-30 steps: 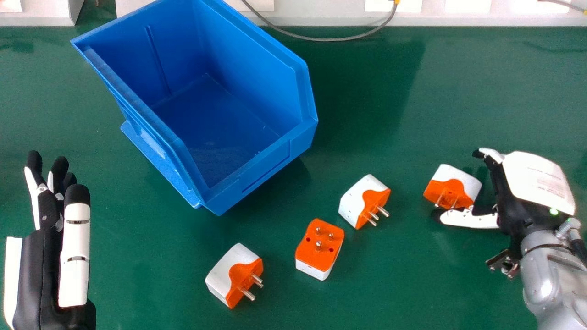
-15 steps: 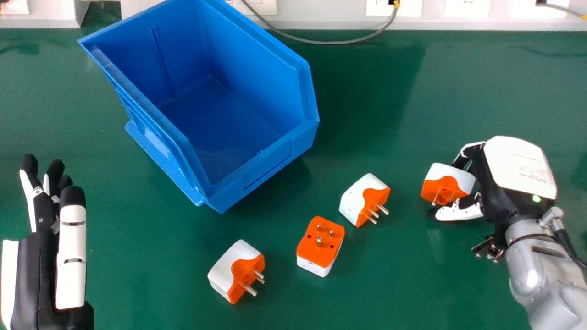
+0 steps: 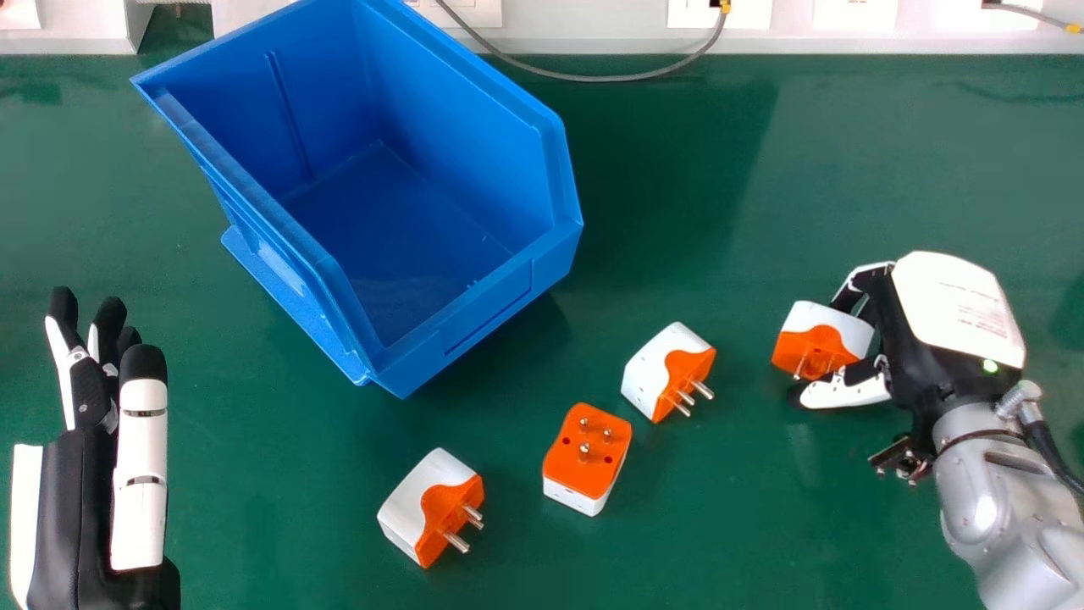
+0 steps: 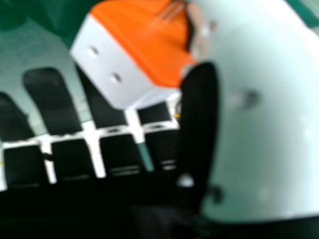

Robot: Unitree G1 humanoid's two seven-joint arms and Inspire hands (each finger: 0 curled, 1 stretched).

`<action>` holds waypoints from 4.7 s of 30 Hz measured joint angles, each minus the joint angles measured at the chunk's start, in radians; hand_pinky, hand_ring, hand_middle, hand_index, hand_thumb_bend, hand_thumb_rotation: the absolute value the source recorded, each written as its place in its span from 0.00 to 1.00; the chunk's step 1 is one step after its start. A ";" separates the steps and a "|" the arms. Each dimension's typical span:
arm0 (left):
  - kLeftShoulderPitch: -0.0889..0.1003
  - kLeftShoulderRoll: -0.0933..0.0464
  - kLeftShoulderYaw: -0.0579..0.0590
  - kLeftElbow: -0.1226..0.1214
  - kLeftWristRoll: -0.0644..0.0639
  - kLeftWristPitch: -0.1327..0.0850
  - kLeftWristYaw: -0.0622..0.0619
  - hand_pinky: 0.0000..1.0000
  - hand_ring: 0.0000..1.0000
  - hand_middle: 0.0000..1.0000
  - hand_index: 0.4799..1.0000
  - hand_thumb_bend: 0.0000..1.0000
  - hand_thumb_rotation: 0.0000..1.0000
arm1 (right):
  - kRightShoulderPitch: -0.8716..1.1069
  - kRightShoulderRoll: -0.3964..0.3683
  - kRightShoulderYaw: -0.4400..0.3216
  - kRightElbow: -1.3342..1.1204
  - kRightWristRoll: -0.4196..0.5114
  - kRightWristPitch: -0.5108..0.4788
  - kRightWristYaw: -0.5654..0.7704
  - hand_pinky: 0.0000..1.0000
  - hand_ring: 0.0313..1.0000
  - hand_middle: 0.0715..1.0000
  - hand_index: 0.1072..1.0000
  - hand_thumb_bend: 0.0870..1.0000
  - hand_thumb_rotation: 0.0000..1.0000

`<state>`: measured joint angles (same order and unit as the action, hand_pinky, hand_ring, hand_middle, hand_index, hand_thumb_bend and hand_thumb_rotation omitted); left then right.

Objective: Pick all objects and put in blue box

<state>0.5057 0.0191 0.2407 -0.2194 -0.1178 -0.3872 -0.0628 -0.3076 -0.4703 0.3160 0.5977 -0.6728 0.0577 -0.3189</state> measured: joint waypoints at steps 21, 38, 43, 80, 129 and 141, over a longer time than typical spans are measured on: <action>0.012 -0.007 -0.002 -0.008 0.005 0.003 0.009 1.00 1.00 1.00 1.00 0.44 0.93 | 0.387 0.029 -0.129 -0.719 -0.018 0.075 0.021 0.07 0.07 0.08 0.41 0.45 0.14; 0.013 -0.018 -0.023 -0.012 0.033 0.006 0.024 1.00 1.00 1.00 1.00 0.43 0.90 | 0.367 0.106 -0.101 -0.983 -0.119 0.001 0.115 0.08 0.08 0.10 0.41 0.44 0.14; 0.016 -0.025 -0.025 -0.019 0.042 0.005 0.034 1.00 1.00 1.00 1.00 0.41 0.91 | 0.272 0.161 -0.043 -0.921 -0.129 -0.002 0.162 0.08 0.09 0.12 0.41 0.44 0.14; 0.060 -0.030 -0.032 -0.033 0.058 -0.020 0.018 1.00 1.00 1.00 1.00 0.40 0.89 | -0.612 0.525 0.191 0.186 -0.143 -0.012 0.085 0.18 0.24 0.37 0.47 0.46 0.00; 0.103 -0.071 -0.077 -0.079 0.118 0.003 0.085 1.00 1.00 1.00 1.00 0.37 0.91 | -0.809 0.612 0.328 0.530 -0.120 0.002 0.131 0.81 0.93 0.97 0.95 0.60 0.44; 0.087 -0.068 -0.076 -0.071 0.120 -0.001 0.089 1.00 1.00 1.00 1.00 0.45 0.91 | -0.792 0.611 0.327 0.473 -0.119 0.016 0.101 0.78 0.90 0.93 0.90 0.40 0.30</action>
<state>0.5923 -0.0489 0.1648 -0.2900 0.0021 -0.3882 0.0259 -1.0993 0.1409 0.6427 1.0706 -0.7917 0.0734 -0.2183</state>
